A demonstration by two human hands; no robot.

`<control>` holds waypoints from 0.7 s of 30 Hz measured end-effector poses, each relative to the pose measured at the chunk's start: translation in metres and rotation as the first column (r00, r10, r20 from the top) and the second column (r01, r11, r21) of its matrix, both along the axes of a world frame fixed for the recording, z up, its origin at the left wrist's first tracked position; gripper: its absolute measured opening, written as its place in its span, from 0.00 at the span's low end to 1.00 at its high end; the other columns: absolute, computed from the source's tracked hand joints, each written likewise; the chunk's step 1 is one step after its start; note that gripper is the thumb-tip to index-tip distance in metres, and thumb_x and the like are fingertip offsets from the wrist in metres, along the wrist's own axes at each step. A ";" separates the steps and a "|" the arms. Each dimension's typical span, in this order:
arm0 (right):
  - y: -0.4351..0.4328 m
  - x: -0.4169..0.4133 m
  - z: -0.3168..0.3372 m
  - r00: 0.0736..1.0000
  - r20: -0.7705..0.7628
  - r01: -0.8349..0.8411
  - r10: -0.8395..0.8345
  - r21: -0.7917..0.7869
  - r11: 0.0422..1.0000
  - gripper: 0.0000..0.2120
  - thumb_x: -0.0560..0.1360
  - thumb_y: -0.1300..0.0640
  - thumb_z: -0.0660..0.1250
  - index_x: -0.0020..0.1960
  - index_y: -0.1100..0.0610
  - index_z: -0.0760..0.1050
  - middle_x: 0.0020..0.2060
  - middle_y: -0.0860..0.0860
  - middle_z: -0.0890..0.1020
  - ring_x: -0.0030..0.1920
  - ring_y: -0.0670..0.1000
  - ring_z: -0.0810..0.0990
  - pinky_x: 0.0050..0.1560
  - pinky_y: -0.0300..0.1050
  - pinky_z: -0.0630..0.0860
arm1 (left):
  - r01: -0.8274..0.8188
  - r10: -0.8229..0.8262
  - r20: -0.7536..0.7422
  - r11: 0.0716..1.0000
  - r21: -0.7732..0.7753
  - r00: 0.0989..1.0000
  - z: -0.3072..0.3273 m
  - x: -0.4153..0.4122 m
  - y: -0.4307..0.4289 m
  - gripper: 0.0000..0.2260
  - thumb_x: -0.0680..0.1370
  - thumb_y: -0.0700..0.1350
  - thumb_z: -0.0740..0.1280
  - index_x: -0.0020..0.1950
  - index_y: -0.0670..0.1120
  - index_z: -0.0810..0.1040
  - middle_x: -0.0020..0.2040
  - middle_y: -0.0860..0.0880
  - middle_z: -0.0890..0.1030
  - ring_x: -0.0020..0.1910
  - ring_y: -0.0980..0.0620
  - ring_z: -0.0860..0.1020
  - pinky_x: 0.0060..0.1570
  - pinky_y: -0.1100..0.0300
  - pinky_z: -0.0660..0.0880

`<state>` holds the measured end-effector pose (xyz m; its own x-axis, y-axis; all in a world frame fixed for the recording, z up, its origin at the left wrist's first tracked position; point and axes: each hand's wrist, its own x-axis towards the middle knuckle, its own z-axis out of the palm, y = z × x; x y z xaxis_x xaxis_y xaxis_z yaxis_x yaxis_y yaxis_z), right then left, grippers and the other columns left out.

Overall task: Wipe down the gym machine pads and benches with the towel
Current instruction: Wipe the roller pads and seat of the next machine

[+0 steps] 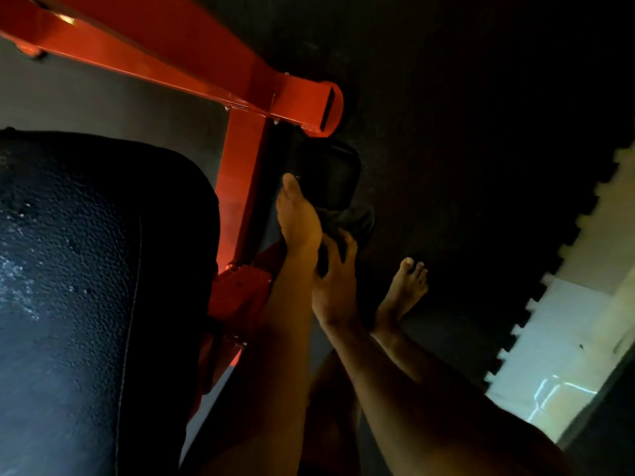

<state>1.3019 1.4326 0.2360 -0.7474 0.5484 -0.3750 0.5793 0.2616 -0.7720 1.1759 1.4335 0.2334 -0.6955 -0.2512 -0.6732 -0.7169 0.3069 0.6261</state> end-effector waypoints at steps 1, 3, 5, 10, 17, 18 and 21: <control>-0.003 0.004 0.001 1.000 0.024 0.018 -0.017 -0.059 0.998 0.21 0.80 0.39 0.66 0.69 0.45 0.73 0.73 0.45 0.65 0.68 0.53 0.76 0.63 0.61 0.78 | -0.008 0.008 0.007 1.000 0.017 1.000 -0.008 -0.006 -0.003 0.48 0.68 0.81 0.50 0.76 0.50 0.71 0.71 0.47 0.76 0.71 0.48 0.74 0.72 0.46 0.70; 0.006 -0.007 0.003 0.998 0.037 0.060 -0.057 -0.098 0.993 0.22 0.79 0.38 0.63 0.69 0.45 0.74 0.74 0.48 0.67 0.70 0.53 0.74 0.64 0.58 0.78 | -0.037 0.033 0.062 0.998 0.060 0.998 -0.020 -0.018 -0.014 0.53 0.63 0.85 0.49 0.76 0.51 0.72 0.71 0.48 0.77 0.70 0.47 0.75 0.72 0.45 0.70; 0.025 -0.030 0.001 0.996 0.054 0.078 -0.072 -0.113 0.991 0.25 0.75 0.43 0.69 0.71 0.45 0.73 0.75 0.50 0.66 0.71 0.56 0.73 0.61 0.55 0.81 | -0.077 0.066 0.173 0.995 0.058 0.983 -0.039 -0.025 -0.026 0.56 0.60 0.87 0.49 0.75 0.52 0.73 0.70 0.47 0.78 0.70 0.43 0.75 0.71 0.41 0.70; 0.063 -0.079 -0.021 0.994 0.053 0.101 -0.099 -0.030 0.994 0.26 0.78 0.50 0.70 0.74 0.43 0.70 0.80 0.50 0.60 0.79 0.57 0.63 0.67 0.66 0.75 | 0.057 -0.050 0.058 0.989 -0.134 0.997 -0.009 -0.010 -0.002 0.49 0.68 0.79 0.45 0.80 0.50 0.65 0.77 0.45 0.69 0.76 0.44 0.67 0.76 0.40 0.63; 0.049 -0.071 -0.019 0.984 0.061 0.168 -0.165 -0.056 0.984 0.25 0.78 0.50 0.72 0.74 0.48 0.72 0.80 0.47 0.62 0.75 0.54 0.70 0.64 0.58 0.78 | 0.122 -0.122 0.011 0.992 0.023 0.992 0.037 0.036 0.026 0.33 0.81 0.57 0.45 0.77 0.37 0.67 0.80 0.38 0.62 0.81 0.42 0.59 0.78 0.44 0.57; 0.040 -0.060 -0.019 0.992 0.065 0.115 -0.113 -0.036 0.993 0.24 0.79 0.50 0.71 0.73 0.48 0.72 0.80 0.47 0.62 0.74 0.54 0.71 0.63 0.59 0.79 | 0.052 -0.050 -0.037 0.998 0.040 0.998 0.036 0.033 0.024 0.35 0.78 0.61 0.49 0.76 0.39 0.69 0.79 0.40 0.66 0.79 0.44 0.63 0.77 0.44 0.61; 0.020 -0.018 -0.019 0.999 0.052 -0.003 0.005 -0.036 0.999 0.24 0.80 0.44 0.66 0.74 0.43 0.68 0.79 0.49 0.62 0.74 0.55 0.71 0.64 0.59 0.78 | 0.043 -0.044 -0.028 0.998 -0.037 0.999 0.026 0.019 0.009 0.45 0.71 0.71 0.49 0.77 0.41 0.69 0.75 0.42 0.72 0.75 0.46 0.69 0.75 0.44 0.65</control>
